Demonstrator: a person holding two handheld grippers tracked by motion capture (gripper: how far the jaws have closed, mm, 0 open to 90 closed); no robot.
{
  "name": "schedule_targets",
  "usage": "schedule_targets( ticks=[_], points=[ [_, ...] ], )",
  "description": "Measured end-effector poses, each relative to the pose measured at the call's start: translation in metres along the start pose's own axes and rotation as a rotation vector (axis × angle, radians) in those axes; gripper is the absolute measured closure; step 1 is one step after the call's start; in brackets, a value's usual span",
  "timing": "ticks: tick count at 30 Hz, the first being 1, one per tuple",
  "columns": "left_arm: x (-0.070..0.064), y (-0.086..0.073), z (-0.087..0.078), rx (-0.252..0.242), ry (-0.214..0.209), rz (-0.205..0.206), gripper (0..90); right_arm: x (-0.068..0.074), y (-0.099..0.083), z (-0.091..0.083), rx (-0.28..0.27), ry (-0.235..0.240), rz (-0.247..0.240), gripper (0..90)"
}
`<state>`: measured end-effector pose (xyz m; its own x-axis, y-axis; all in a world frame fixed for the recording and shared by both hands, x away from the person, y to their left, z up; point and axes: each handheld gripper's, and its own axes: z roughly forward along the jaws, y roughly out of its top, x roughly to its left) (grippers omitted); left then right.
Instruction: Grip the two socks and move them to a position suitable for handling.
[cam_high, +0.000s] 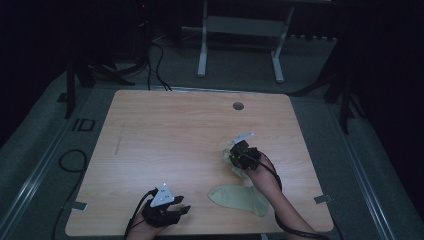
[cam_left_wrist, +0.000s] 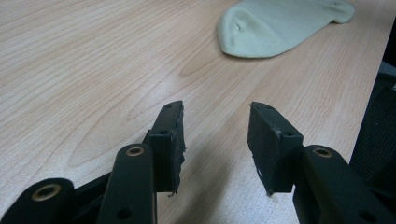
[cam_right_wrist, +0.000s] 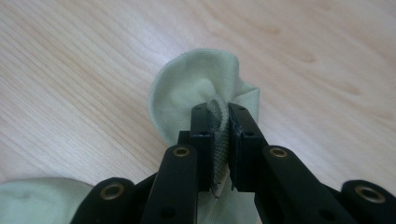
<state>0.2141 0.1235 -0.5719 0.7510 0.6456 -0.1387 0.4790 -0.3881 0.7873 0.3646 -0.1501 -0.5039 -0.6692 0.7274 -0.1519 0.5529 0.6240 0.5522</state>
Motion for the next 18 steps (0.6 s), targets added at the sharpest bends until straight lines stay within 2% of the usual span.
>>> schedule_targets(
  ticks=[3,5,10,11,15,18],
  points=[
    [0.0,0.0,0.0,-0.007,-0.006,0.002,55.5,0.002,-0.003,0.009,0.008,0.004,-0.019,81.6],
    [-0.001,0.0,0.0,-0.009,-0.008,0.003,55.6,0.007,-0.006,0.021,0.034,0.006,-0.05,81.1],
    [-0.001,0.0,0.003,-0.001,-0.01,0.007,55.6,0.008,-0.008,0.032,0.042,0.007,-0.054,78.4],
    [-0.001,0.001,0.003,-0.004,-0.017,0.007,55.5,0.006,-0.01,0.039,0.051,0.04,-0.056,73.7],
    [-0.002,0.004,0.005,-0.009,-0.025,0.018,54.9,0.003,-0.012,0.041,0.032,0.071,-0.04,60.1],
    [-0.002,0.01,0.008,-0.006,-0.026,0.022,53.9,0.005,-0.012,0.041,0.029,0.08,-0.035,54.5]
  ],
)
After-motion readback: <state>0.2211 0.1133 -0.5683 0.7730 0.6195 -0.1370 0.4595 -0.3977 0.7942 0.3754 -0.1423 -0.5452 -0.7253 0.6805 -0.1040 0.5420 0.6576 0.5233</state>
